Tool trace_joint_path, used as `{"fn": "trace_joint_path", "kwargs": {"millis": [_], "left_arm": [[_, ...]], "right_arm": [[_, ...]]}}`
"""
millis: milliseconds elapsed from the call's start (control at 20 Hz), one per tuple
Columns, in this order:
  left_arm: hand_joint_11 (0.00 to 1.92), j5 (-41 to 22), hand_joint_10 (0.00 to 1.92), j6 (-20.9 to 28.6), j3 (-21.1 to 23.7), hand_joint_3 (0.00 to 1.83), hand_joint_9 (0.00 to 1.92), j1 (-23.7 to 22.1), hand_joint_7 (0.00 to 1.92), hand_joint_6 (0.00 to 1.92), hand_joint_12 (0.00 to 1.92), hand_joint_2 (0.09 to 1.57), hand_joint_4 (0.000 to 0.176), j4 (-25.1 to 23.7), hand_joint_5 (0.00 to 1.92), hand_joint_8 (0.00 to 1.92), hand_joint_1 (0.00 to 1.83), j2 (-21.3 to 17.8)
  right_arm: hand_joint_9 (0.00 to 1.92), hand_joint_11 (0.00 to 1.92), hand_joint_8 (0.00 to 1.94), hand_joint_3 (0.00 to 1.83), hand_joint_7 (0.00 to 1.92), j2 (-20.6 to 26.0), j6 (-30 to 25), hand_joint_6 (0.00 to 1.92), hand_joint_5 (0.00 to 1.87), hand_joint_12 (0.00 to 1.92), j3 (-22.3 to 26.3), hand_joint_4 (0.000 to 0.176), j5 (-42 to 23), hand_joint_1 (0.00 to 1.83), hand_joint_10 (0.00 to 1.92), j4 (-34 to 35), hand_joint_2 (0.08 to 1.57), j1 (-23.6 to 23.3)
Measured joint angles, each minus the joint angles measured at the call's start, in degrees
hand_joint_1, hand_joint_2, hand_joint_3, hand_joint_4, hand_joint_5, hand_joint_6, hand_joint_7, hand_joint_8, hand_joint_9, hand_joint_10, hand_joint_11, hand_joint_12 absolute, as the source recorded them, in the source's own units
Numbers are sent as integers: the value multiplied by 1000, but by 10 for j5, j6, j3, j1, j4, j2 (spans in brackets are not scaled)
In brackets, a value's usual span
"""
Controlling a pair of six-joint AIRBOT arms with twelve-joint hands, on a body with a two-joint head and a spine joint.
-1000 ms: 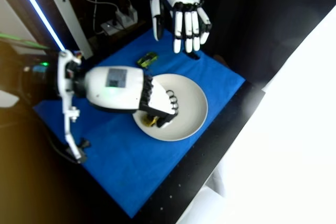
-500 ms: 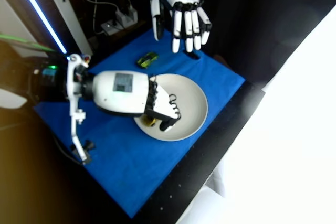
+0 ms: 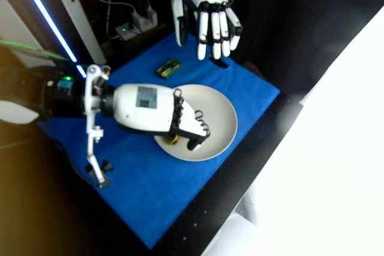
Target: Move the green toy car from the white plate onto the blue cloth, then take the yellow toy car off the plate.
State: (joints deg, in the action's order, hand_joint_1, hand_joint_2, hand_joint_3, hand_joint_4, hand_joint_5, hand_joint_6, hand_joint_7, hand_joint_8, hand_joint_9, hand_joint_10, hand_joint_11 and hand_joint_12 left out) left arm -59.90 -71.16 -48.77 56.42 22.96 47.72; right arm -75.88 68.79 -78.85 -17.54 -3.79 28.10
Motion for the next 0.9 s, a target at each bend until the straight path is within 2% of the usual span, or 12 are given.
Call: {"fn": "trace_joint_path", "kwargs": {"millis": [100,200,250,300,350,400,500,550,700,800,850,900], "left_arm": [[0,0,10,0,1,1,499,1,602,3,1048,1152,156,1,772,5,708,0],[0,-2,9,0,1,3,496,3,603,3,1057,1156,150,2,772,4,699,0],[0,-3,3,0,1,3,484,3,592,0,1053,1157,156,3,766,0,690,0],[0,-4,2,0,1,0,483,3,593,1,1021,1152,172,3,769,1,682,0],[0,-4,4,0,1,0,488,3,599,3,1026,1151,168,3,772,3,685,0],[0,-4,0,0,1,1,470,3,584,2,1025,1154,169,4,771,0,712,0],[0,-4,1,0,1,0,468,3,581,1,1024,1154,163,4,769,0,714,0],[0,-4,3,0,1,0,473,3,586,3,1035,1155,156,4,774,2,718,0],[0,-4,10,0,1,1,495,3,601,5,1068,1154,152,4,781,6,715,0],[0,-4,5,1,1,1,486,3,600,4,1013,1159,154,5,780,4,707,0],[0,-4,1,1,1,3,479,3,593,1,1007,1166,145,5,775,1,720,0],[0,-4,4,0,1,8,493,3,608,1088,1054,1225,170,6,728,2,847,0]], "right_arm": [[562,263,1,0,798,-3,0,0,729,1469,-1,0,3,889,615,0,1015,0],[622,289,3,0,803,-6,0,1,723,1440,-4,0,3,890,496,0,1017,0],[641,334,10,0,831,-7,0,1,728,1499,-4,0,3,891,595,0,1016,0],[616,333,13,0,847,-8,0,4,749,1559,-4,0,3,906,705,0,1009,0],[586,306,5,0,833,-9,0,0,740,1560,-4,0,3,900,715,0,1007,0],[590,367,28,0,887,-9,0,9,772,1639,-4,0,4,908,882,0,1003,0],[593,397,35,0,900,-10,0,10,784,1638,-4,0,5,900,931,0,997,0],[590,399,30,0,894,-12,0,9,790,1598,-5,0,5,892,900,0,997,0],[579,369,23,0,880,-18,0,6,789,1586,-6,0,9,914,879,0,995,0],[578,352,10,4,856,-22,0,0,760,1554,-7,0,9,894,809,0,1008,0],[604,332,2,1,837,-22,0,0,743,1481,-7,0,9,895,666,0,1013,0],[643,338,1,0,836,-24,0,0,741,1452,-10,0,10,893,571,0,1014,0]]}}
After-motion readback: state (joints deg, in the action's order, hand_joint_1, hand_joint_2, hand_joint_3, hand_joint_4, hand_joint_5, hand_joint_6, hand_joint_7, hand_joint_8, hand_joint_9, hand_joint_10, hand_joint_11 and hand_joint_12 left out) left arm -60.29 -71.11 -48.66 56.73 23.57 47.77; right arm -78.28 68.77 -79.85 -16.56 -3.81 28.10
